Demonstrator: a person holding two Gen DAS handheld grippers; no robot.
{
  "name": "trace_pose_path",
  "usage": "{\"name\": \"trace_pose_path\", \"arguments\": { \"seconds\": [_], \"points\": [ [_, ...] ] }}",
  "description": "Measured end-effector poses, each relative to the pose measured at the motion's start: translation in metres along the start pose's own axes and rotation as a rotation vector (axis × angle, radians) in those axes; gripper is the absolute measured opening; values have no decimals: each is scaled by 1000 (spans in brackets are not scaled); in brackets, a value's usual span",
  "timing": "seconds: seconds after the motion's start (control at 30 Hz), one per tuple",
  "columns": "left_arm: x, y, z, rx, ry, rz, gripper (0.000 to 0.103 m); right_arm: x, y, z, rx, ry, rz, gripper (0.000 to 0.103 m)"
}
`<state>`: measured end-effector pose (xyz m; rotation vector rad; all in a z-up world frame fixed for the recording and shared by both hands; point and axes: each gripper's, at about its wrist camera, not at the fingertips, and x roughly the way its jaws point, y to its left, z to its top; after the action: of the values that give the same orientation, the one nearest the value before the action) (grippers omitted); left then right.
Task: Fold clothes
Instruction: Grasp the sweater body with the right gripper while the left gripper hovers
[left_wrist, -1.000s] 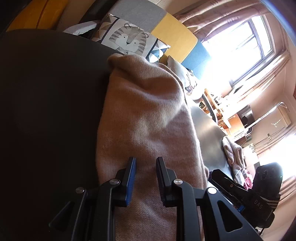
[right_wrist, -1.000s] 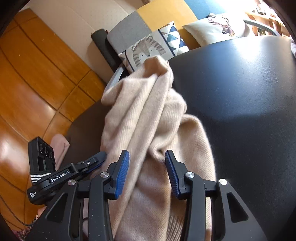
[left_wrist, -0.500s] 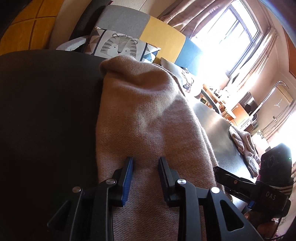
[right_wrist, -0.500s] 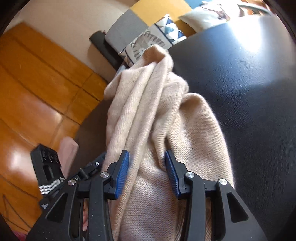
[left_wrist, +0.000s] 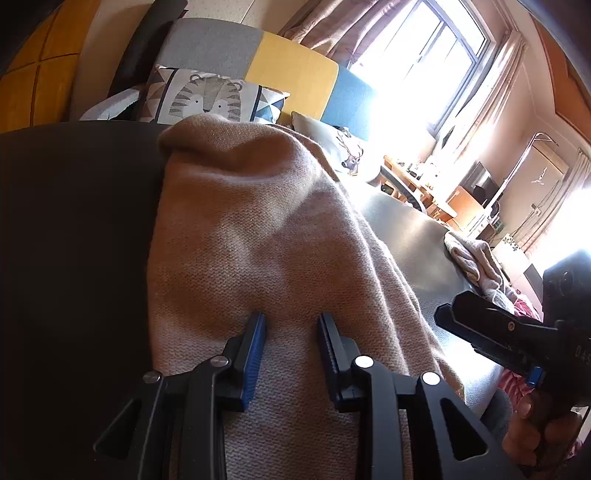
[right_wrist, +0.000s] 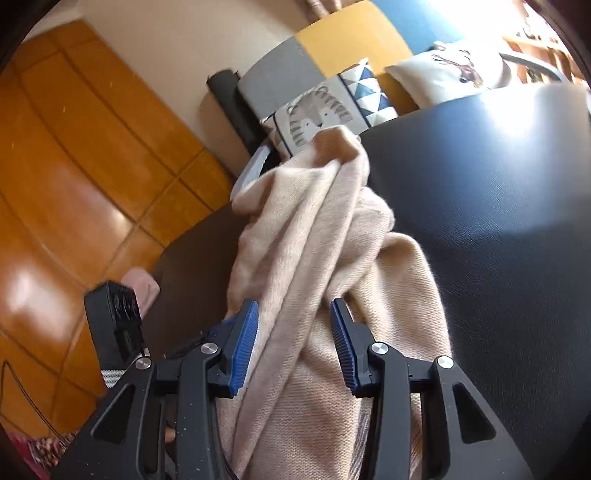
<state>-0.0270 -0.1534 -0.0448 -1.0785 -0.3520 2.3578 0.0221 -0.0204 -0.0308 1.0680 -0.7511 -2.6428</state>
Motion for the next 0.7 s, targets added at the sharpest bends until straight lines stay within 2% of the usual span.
{"name": "trace_pose_path", "arguments": {
  "seconds": [0.13,0.17,0.2,0.37,0.57,0.7],
  "points": [
    [-5,15,-2,-83,0,-64,29,17,2,-7,-13,94,25,42],
    [-6,19,-2,-109,-1,-75,29,22,2,-13,-25,121,14,25],
    [-7,23,-2,-131,-2,-83,29,23,-1,-15,-11,125,22,17],
    [-10,27,-2,-154,-4,-83,29,20,-17,-17,81,105,76,9],
    [-14,18,4,-97,-35,-5,29,1,-13,-8,58,39,44,7],
    [-8,19,1,-84,-22,-5,29,-9,-11,4,20,-9,-15,4]
  ]
}}
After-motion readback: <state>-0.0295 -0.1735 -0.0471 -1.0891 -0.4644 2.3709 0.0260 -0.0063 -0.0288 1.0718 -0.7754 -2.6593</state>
